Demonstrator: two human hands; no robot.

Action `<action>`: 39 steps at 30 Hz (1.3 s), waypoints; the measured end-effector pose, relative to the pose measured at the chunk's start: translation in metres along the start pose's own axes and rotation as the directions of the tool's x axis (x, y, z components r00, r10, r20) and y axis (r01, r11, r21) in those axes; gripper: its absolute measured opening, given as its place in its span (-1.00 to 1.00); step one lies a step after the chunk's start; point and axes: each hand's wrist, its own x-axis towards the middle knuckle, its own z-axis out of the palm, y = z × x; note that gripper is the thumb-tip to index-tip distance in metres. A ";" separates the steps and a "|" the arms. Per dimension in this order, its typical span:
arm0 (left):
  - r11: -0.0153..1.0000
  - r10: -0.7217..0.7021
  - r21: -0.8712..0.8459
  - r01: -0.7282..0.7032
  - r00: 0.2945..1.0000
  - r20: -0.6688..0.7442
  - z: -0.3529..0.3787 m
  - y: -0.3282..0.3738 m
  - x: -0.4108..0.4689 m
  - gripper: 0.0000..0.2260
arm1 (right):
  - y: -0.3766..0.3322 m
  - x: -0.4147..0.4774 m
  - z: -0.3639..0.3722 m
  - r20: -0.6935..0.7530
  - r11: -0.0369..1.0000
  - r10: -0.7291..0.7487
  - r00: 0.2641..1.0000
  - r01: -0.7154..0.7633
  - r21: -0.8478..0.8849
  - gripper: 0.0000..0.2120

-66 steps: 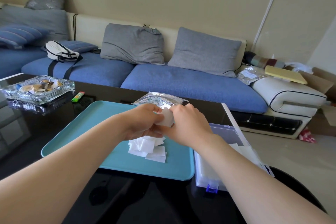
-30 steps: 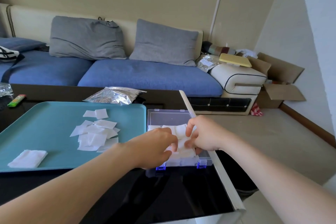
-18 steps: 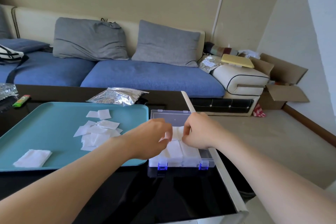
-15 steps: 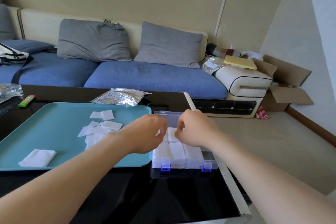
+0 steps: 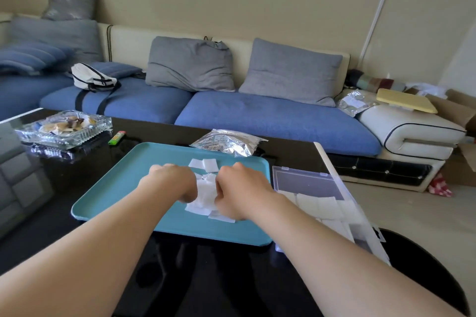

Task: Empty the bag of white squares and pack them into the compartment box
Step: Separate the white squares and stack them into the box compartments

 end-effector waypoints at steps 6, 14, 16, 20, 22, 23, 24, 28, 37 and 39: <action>0.994 -0.107 0.029 0.104 0.985 0.138 0.012 -0.039 0.008 -0.22 | -0.027 0.016 -0.001 0.009 1.000 -0.020 1.000 0.020 0.002 -0.79; 0.990 0.117 -0.102 -0.096 0.968 0.221 0.013 -0.057 0.009 -0.46 | -0.031 0.026 0.002 0.025 1.000 0.007 1.000 -0.008 0.006 -0.89; 0.968 0.182 -0.215 -0.129 0.952 0.246 0.018 -0.059 0.015 -0.63 | -0.026 0.028 0.004 0.019 1.000 0.027 0.999 -0.027 -0.001 -0.87; 0.924 0.307 -0.295 -0.241 0.930 0.203 0.013 -0.051 0.008 -0.67 | -0.010 0.029 0.006 0.028 0.997 0.075 0.997 -0.076 0.020 -0.93; 0.921 0.333 -0.276 -0.275 0.924 0.189 0.011 -0.045 0.006 -0.69 | -0.001 0.028 0.005 0.044 0.994 0.108 0.993 -0.109 0.022 -0.87; 0.921 0.342 -0.262 -0.287 0.919 0.194 0.010 -0.042 0.006 -0.74 | 0.005 0.028 0.006 0.051 0.992 0.125 0.991 -0.126 0.016 -0.84; 0.921 0.349 -0.251 -0.296 0.915 0.202 0.011 -0.040 0.007 -0.80 | 0.010 0.028 0.007 0.056 0.990 0.139 0.989 -0.140 0.009 -0.81; 0.924 0.362 -0.203 -0.324 0.912 0.193 0.014 -0.033 0.012 -0.77 | 0.026 0.027 0.015 0.131 0.985 0.169 0.977 -0.172 0.011 -0.78; 0.885 0.398 -0.223 -0.409 0.913 -0.091 0.009 -0.025 0.019 -0.63 | 0.027 0.031 0.031 0.140 0.972 0.164 0.976 -0.185 0.148 -0.56; 0.856 0.384 -0.300 -0.420 0.907 -0.175 0.008 -0.023 0.021 -0.63 | 0.025 0.029 0.033 0.181 0.983 0.138 0.974 -0.157 0.093 -0.51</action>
